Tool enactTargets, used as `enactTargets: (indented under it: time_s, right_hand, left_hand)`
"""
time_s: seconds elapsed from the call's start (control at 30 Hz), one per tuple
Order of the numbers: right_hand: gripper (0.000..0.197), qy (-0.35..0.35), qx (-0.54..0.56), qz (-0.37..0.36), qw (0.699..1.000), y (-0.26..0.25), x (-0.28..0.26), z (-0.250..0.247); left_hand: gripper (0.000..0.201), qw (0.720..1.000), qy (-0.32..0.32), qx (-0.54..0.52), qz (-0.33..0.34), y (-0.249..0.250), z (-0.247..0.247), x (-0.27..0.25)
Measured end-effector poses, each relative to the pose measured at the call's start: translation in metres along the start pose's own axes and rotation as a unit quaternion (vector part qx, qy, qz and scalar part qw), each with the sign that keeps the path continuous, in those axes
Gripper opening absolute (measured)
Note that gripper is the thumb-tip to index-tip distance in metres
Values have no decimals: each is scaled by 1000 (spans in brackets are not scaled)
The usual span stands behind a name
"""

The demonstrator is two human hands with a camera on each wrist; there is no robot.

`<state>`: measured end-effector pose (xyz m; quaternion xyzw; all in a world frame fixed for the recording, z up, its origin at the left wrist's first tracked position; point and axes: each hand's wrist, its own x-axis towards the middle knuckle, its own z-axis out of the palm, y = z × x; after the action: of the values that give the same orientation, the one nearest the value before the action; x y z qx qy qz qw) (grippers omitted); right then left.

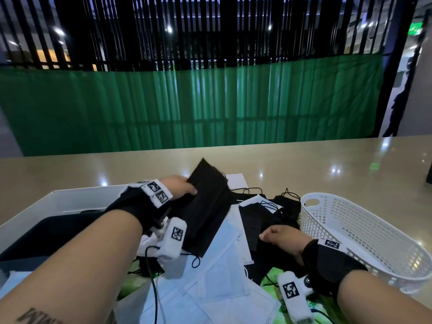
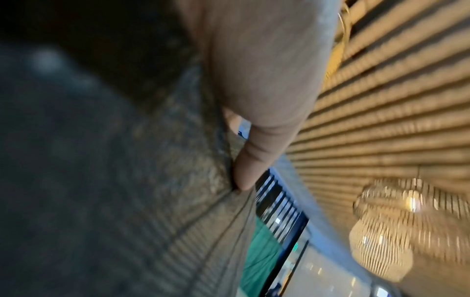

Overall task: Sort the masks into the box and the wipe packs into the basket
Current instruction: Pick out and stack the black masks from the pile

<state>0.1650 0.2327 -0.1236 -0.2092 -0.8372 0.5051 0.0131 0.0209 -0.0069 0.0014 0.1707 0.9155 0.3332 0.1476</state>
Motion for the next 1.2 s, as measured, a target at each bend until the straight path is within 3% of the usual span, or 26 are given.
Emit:
enactTargets:
  time_s: [0.1, 0.17, 0.23, 0.3, 0.33, 0.57, 0.63, 0.73, 0.8, 0.87, 0.97, 1.03, 1.1, 1.2]
  right_hand:
    - [11, -3, 16, 4, 1000, 0, -2, 1]
    - [10, -2, 19, 4, 1000, -1, -3, 1]
    - [10, -2, 20, 3, 1000, -1, -4, 1]
    - [11, -3, 25, 5, 1000, -2, -4, 2]
    - [11, -4, 27, 5, 1000, -3, -4, 2]
    - [12, 0, 30, 2, 1000, 0, -2, 2]
    - [12, 0, 35, 1, 999, 0, -2, 2]
    - [12, 0, 37, -1, 999, 0, -3, 2]
    - [12, -1, 39, -1, 999, 0, -3, 2]
    - [10, -2, 39, 1, 999, 0, -3, 2]
    - [9, -5, 44, 3, 999, -1, -5, 2]
    - [8, -7, 48, 4, 999, -1, -6, 2]
    - [10, -6, 51, 4, 999, -3, -7, 2]
    - [14, -1, 44, 6, 999, -5, -7, 2]
  left_hand:
    - [12, 982, -1, -186, -31, 7, 1, 5]
    - [20, 970, -28, -229, -74, 1, 13, 9]
    - [32, 992, -42, -84, -84, -10, 28, 13]
    - [45, 991, -25, 104, -81, -23, 43, 10]
    - [49, 986, -23, 142, -78, -30, 50, 11]
    - [52, 989, -1, 131, -62, -44, 69, 14]
    - [46, 989, 9, 138, -53, -43, 68, 13]
    - [20, 988, 15, 150, -41, -44, 66, 14]
    - [39, 989, 35, 136, -38, -43, 64, 12]
    - [44, 992, 53, 115, -25, -41, 61, 7]
    - [35, 998, 57, 21, -15, -32, 54, 1]
    - [41, 994, 30, -104, 10, -21, 51, -5]
    - [48, 972, -9, -230, 34, -9, 50, -14]
    - [24, 951, -83, -294, 57, -1, 57, -26]
